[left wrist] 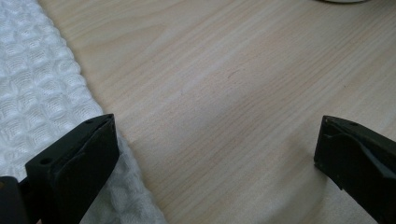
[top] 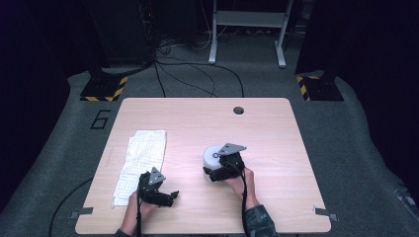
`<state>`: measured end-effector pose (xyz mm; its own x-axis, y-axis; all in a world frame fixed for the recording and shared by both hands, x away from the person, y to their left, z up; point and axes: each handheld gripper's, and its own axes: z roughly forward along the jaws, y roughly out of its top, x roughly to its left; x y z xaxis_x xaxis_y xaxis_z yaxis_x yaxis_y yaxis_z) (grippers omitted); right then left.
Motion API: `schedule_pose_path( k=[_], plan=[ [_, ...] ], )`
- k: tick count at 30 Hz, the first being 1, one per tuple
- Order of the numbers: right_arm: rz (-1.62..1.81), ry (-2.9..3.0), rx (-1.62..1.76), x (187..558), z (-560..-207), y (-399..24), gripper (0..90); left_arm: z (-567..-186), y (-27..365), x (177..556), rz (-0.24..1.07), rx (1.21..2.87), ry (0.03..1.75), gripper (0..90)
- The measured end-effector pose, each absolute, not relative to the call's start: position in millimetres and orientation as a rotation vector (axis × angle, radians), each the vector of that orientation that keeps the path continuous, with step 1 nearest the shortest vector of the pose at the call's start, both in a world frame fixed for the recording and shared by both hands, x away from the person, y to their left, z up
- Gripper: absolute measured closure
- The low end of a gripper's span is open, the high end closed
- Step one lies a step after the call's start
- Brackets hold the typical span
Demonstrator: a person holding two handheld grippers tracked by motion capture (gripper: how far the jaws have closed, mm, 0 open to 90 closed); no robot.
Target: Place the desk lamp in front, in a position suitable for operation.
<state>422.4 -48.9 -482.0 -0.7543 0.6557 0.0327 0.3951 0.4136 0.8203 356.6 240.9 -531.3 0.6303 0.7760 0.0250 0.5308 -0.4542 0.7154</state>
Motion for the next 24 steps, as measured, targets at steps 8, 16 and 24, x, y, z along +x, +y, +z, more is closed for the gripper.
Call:
schedule_pose_path(
  k=[8, 16, 24],
  plan=[
    [1.294, 2.403, 0.953, 425, -499, -52, 1.5, -531, 241, 357, 0.461, 2.165, 1.016, 0.0],
    [1.309, 2.352, 0.966, 419, -509, -53, 5.1, -531, 241, 356, 0.460, 2.169, 1.018, 0.0],
    [1.329, 2.320, 0.957, 417, -512, -53, 5.8, -531, 242, 356, 0.457, 2.158, 1.013, 0.0]
  ],
)
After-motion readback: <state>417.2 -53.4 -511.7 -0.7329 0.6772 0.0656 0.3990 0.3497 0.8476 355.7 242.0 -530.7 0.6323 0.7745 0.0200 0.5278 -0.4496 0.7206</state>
